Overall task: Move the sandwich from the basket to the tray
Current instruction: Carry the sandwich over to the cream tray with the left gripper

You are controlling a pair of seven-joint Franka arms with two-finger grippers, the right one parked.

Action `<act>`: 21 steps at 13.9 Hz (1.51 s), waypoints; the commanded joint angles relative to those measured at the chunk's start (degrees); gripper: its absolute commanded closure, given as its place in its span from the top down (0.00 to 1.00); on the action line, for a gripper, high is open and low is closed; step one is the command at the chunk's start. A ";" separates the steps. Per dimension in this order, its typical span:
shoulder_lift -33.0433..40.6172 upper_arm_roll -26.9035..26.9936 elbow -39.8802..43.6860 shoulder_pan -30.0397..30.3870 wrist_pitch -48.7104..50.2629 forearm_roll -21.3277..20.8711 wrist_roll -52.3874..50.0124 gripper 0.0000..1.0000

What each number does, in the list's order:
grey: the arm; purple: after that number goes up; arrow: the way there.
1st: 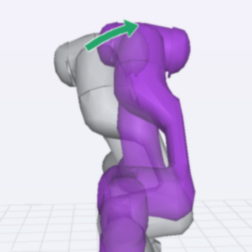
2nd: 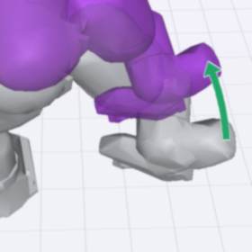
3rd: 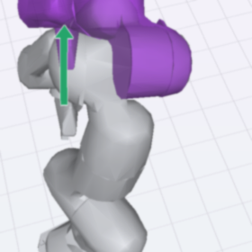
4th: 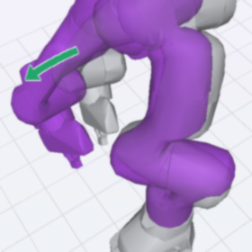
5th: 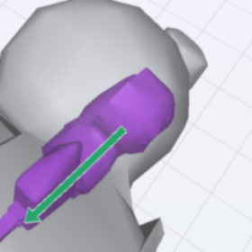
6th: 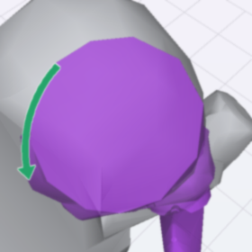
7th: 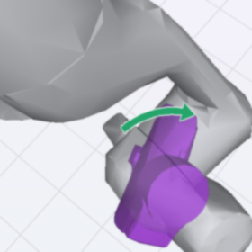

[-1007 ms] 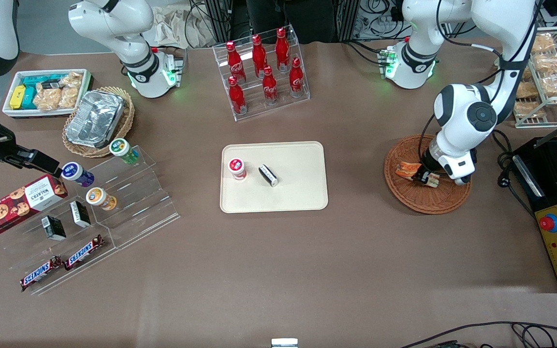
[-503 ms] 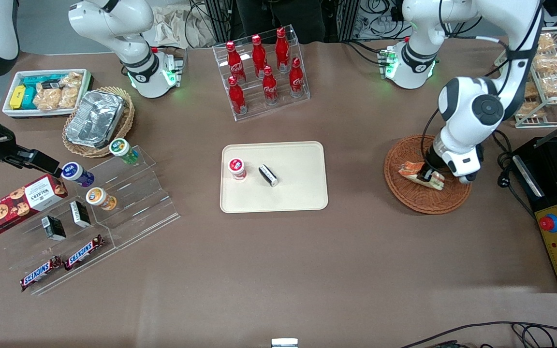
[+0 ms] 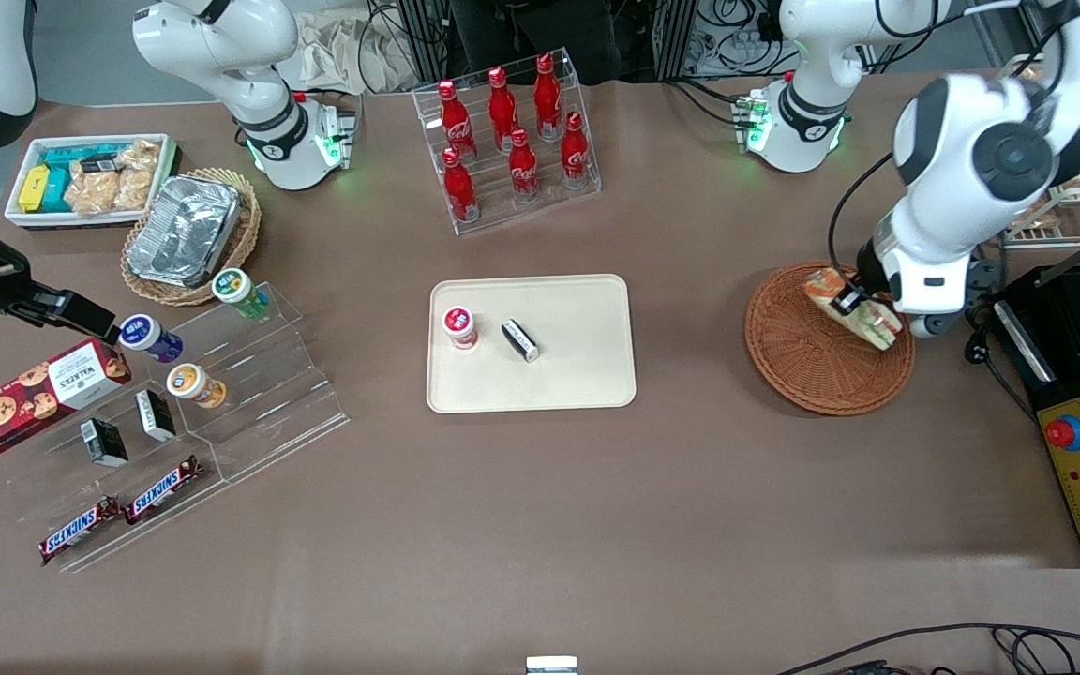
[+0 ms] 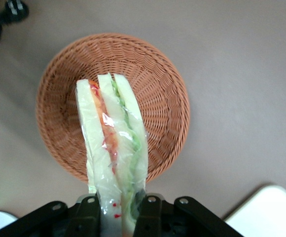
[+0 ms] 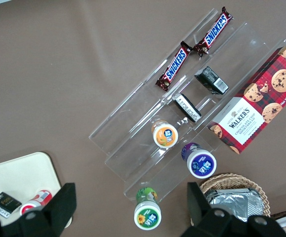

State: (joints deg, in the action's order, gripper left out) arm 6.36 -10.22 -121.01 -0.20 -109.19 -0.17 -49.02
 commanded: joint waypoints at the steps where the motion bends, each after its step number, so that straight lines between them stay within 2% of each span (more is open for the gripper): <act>1: -0.39 -1.46 9.44 -0.16 8.27 -0.62 3.84 0.00; 3: -0.13 -3.83 13.24 -0.16 10.13 -0.44 6.38 0.00; 5: 2.07 -5.85 13.43 -0.15 10.31 -0.18 9.81 0.00; 7: 2.34 -10.50 13.69 -0.15 10.05 -0.35 12.54 0.00; 10: 0.94 -16.66 13.52 -1.38 6.99 -0.97 10.54 0.00; 13: -2.22 -16.85 12.81 -7.69 1.98 -1.23 6.66 0.00; 16: -8.37 -16.85 11.68 -11.57 -6.45 -1.32 4.90 0.00; 19: -13.29 -16.85 7.56 -14.21 -16.55 -5.09 4.55 0.00; 21: -15.76 -16.76 3.87 -15.53 -23.93 -6.06 4.64 0.00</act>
State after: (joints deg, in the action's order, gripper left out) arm -7.67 -27.51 -114.46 -13.94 -127.67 -4.41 -43.44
